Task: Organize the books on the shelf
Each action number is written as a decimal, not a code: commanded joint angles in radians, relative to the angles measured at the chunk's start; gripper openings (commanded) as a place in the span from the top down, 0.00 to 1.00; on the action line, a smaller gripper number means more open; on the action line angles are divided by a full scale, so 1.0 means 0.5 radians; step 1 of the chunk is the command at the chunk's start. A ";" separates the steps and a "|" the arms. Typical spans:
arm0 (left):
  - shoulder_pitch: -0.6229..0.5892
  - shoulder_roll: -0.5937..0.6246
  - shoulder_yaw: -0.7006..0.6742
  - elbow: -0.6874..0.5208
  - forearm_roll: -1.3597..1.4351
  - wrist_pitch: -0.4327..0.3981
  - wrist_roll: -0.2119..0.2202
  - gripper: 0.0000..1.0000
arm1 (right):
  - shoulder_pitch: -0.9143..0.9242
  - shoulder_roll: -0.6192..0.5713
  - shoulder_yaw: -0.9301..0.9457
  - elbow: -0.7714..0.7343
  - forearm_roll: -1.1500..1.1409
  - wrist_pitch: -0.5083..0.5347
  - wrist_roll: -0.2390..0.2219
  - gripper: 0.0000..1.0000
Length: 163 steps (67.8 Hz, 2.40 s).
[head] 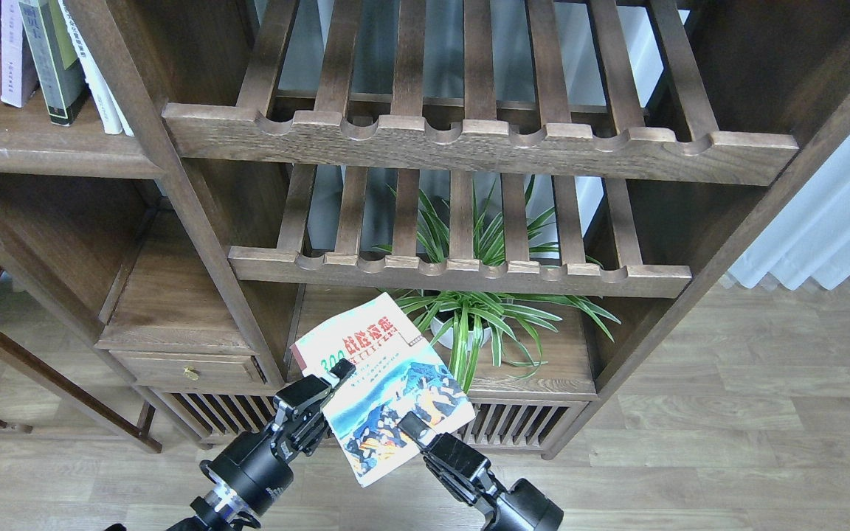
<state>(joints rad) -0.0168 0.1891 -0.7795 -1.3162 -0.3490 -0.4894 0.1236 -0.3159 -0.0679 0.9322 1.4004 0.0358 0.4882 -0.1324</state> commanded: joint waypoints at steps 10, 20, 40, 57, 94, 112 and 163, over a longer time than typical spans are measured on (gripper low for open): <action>-0.003 0.048 -0.039 -0.024 -0.001 0.001 -0.014 0.92 | 0.030 0.004 0.007 -0.021 -0.053 0.001 0.001 0.07; 0.043 0.110 -0.098 -0.135 -0.001 0.001 -0.014 0.92 | 0.070 -0.018 0.056 -0.021 -0.096 0.001 0.022 0.00; 0.126 0.404 -0.521 -0.264 0.002 0.001 0.004 0.92 | 0.070 -0.027 0.065 -0.089 -0.099 0.001 0.007 0.00; 0.215 0.702 -0.883 -0.472 0.026 0.001 0.026 0.92 | 0.070 -0.021 0.068 -0.104 -0.102 0.001 0.001 0.00; 0.273 1.180 -1.751 -0.687 0.060 0.001 0.038 0.92 | 0.061 -0.015 0.068 -0.116 -0.102 0.001 -0.002 0.00; 0.270 1.282 -2.070 -0.614 0.238 0.001 0.189 0.93 | 0.061 -0.011 0.068 -0.119 -0.105 0.001 -0.002 0.00; -0.248 1.349 -2.362 -0.255 1.134 0.001 0.271 0.91 | 0.030 -0.008 0.111 -0.116 -0.099 0.001 -0.002 0.00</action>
<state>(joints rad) -0.0685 0.8637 -1.9900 -1.4736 0.1522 -0.4889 0.2589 -0.2976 -0.0722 0.9880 1.3415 -0.0138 0.4886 -0.1334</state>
